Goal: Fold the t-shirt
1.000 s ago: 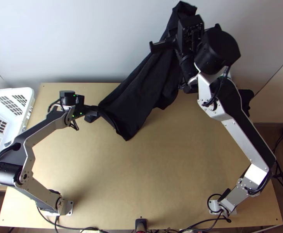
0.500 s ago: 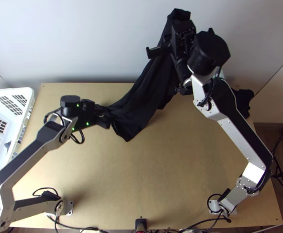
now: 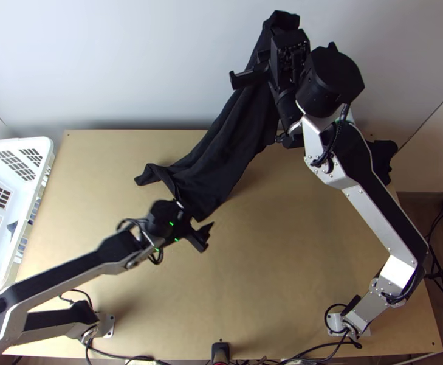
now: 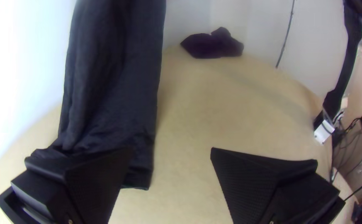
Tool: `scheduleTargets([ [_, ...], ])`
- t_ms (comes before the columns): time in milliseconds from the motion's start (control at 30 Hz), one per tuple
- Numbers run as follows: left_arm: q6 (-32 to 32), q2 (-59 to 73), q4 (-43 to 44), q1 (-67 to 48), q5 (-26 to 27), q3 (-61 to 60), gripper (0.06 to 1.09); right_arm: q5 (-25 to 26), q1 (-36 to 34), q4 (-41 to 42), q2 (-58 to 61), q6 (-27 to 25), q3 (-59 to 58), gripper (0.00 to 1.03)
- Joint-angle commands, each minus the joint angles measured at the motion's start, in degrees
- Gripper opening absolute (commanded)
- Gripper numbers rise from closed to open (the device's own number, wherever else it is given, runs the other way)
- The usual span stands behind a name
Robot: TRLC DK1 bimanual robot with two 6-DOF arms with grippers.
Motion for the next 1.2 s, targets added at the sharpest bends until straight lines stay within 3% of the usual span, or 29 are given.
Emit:
scheduleTargets([
  [0, 7.7, 8.5, 7.2, -5.9, -10.4, -3.7, 0.98, 0.0, 0.3, -1.1, -0.5, 0.0, 0.5, 0.03],
  [167, 12.6, 10.5, 7.0, -4.7, -12.2, -5.0, 0.97, 0.0, 0.4, -1.3, -0.8, 0.6, 0.5, 0.03],
  [667, 14.1, 21.6, 13.6, 1.5, -12.9, -3.3, 0.97, 0.0, 0.8, -2.0, -1.0, 1.2, 1.5, 0.03],
  [700, 14.1, 22.4, 13.6, 1.4, -12.9, -3.0, 0.94, 0.0, 0.8, -2.0, -1.0, 1.2, 1.5, 0.03],
  [733, 14.1, 23.4, 13.6, 1.5, -12.9, -2.5, 0.80, 0.0, 0.8, -2.0, -1.0, 1.2, 1.7, 0.03],
  [767, 14.2, 24.3, 13.6, 1.5, -12.8, -2.2, 0.53, 0.0, 0.8, -2.0, -0.9, 1.2, 1.7, 0.03],
  [800, 14.0, 25.2, 13.6, 1.5, -12.8, -1.5, 0.13, 0.0, 0.8, -2.0, -0.9, 1.2, 1.8, 0.03],
  [1000, 10.4, 22.7, 11.3, 4.3, -10.9, -0.2, 0.09, 0.0, 0.4, -2.2, -0.9, 1.2, 1.5, 0.03],
  [1167, 4.3, 5.7, 4.7, 8.5, -1.2, 0.2, 0.09, 0.0, -0.2, -2.2, -0.8, 1.6, 0.9, 0.03],
])
